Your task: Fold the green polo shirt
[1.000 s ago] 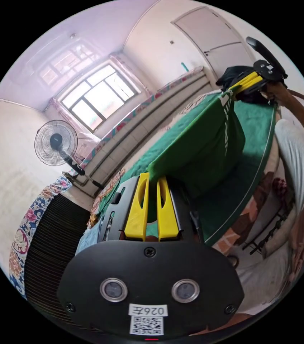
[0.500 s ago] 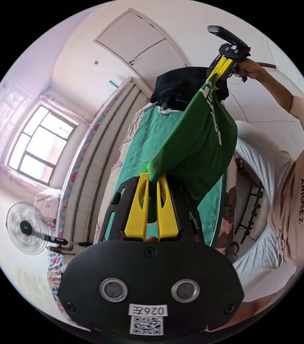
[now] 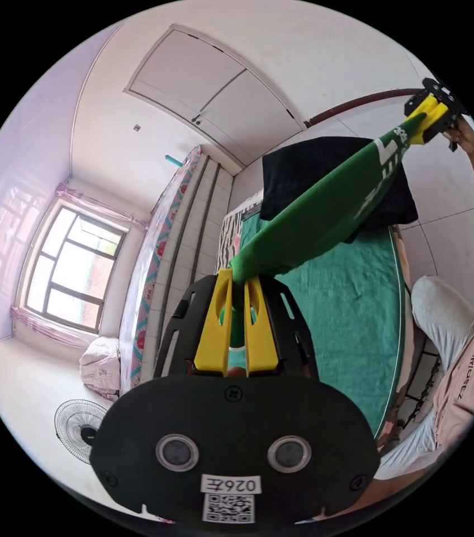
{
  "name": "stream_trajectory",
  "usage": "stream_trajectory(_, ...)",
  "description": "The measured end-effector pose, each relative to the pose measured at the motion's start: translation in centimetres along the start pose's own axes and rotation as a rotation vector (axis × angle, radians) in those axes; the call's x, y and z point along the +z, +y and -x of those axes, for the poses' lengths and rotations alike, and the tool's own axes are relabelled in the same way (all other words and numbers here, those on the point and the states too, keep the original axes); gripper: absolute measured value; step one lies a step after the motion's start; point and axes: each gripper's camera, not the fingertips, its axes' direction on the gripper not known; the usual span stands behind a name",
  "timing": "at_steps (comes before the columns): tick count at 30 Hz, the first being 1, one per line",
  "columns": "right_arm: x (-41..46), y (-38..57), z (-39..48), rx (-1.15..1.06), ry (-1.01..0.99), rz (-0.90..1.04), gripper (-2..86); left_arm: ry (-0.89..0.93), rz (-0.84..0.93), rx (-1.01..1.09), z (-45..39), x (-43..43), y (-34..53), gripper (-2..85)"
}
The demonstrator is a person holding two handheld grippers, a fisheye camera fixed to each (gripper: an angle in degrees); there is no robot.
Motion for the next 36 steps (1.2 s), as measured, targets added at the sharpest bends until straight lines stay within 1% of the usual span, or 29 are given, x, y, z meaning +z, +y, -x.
stream_trajectory(3, -2.3, -4.1, -1.7, 0.065, -0.098, -0.006, -1.4, -0.009, 0.018, 0.046, -0.6, 1.6, -4.9, 1.0)
stream_trajectory(6, -2.8, -7.3, -7.5, 0.172, -0.203, -0.013, -1.4, -0.002, 0.058, 0.108, -2.4, 6.0, -11.8, 0.9)
stream_trajectory(8, -2.4, -8.4, -14.7, 0.303, -0.290, -0.054, -1.4, -0.004, 0.081, 0.153, -4.2, 9.4, -16.7, 0.8)
stream_trajectory(9, -2.2, -8.4, -16.7, 0.344, -0.313, -0.069, -1.4, -0.001, 0.090, 0.177, -5.7, 11.9, -20.3, 0.9)
stream_trajectory(10, -1.6, -8.1, -21.1, 0.429, -0.359, -0.101, -1.4, 0.004, 0.094, 0.202, -7.4, 14.4, -24.0, 1.0)
stream_trajectory(11, -0.8, -7.4, -25.4, 0.514, -0.395, -0.137, -1.4, 0.007, 0.093, 0.208, -8.3, 15.6, -25.9, 1.0)
stream_trajectory(12, -0.4, -6.9, -27.6, 0.555, -0.404, -0.155, -1.4, 0.009, 0.085, 0.217, -10.2, 17.7, -29.4, 1.2)
stream_trajectory(13, 0.5, -5.9, -31.5, 0.634, -0.404, -0.187, -1.4, 0.017, 0.082, 0.223, -12.2, 19.7, -32.8, 1.4)
stream_trajectory(14, 1.5, -4.9, -35.1, 0.701, -0.388, -0.209, -1.4, 0.014, 0.085, 0.222, -13.2, 20.6, -34.4, 1.7)
stream_trajectory(16, 3.5, -3.4, -40.0, 0.796, -0.382, -0.253, -1.5, -0.032, 0.068, 0.209, -17.4, 23.4, -39.6, 3.0)
stream_trajectory(18, 5.6, -2.1, -44.0, 0.866, -0.416, -0.323, -1.5, -0.092, 0.039, 0.220, -20.1, 24.4, -41.9, 4.8)
stream_trajectory(20, 8.4, -1.3, -47.4, 0.892, -0.424, -0.405, -1.4, -0.176, 0.057, 0.292, -22.4, 25.2, -43.4, 6.9)
stream_trajectory(22, 10.6, -1.4, -48.9, 0.882, -0.420, -0.446, -1.3, -0.259, 0.063, 0.407, -24.1, 25.0, -44.1, 8.8)
stream_trajectory(23, 12.0, -1.7, -49.6, 0.870, -0.388, -0.457, -1.2, -0.291, 0.062, 0.438, -24.4, 24.8, -44.2, 9.6)
stream_trajectory(24, 12.8, -1.9, -49.9, 0.864, -0.367, -0.459, -1.2, -0.378, 0.062, 0.479, -24.8, 24.2, -44.3, 11.0)
stream_trajectory(26, 15.8, -2.4, -50.7, 0.844, -0.243, -0.455, -1.1, -0.517, 0.060, 0.560, -25.6, 23.1, -44.3, 12.3)
stream_trajectory(27, 16.6, -2.6, -50.7, 0.837, -0.203, -0.451, -0.9, -0.639, 0.015, 0.598, -26.2, 22.0, -44.1, 12.4)
stream_trajectory(28, 18.3, -2.8, -50.6, 0.821, -0.101, -0.440, -0.7, -0.763, -0.047, 0.624, -26.7, 21.0, -43.9, 11.4)
stream_trajectory(29, 20.0, -3.2, -50.1, 0.802, 0.040, -0.413, -0.4, -0.825, -0.068, 0.641, -27.0, 20.7, -43.8, 10.4)
stream_trajectory(30, 21.0, -3.4, -49.7, 0.792, 0.119, -0.395, -0.2, -0.979, -0.113, 0.646, -27.4, 20.3, -43.6, 6.6)
stream_trajectory(31, 23.0, -4.1, -48.7, 0.748, 0.267, -0.364, -0.4, -1.069, -0.147, 0.656, -27.5, 20.1, -43.5, 1.2)
stream_trajectory(32, 25.4, -4.8, -47.8, 0.693, 0.377, -0.342, -0.6, -1.071, -0.144, 0.665, -27.6, 20.0, -43.4, 0.8)
stream_trajectory(34, 29.5, -5.5, -47.2, 0.601, 0.453, -0.328, -0.8, -0.960, -0.133, 0.645, -27.2, 19.1, -43.4, -0.5)
stream_trajectory(36, 34.5, -6.1, -48.0, 0.518, 0.452, -0.302, -0.9, -0.914, -0.150, 0.572, -26.3, 18.6, -43.4, -0.8)
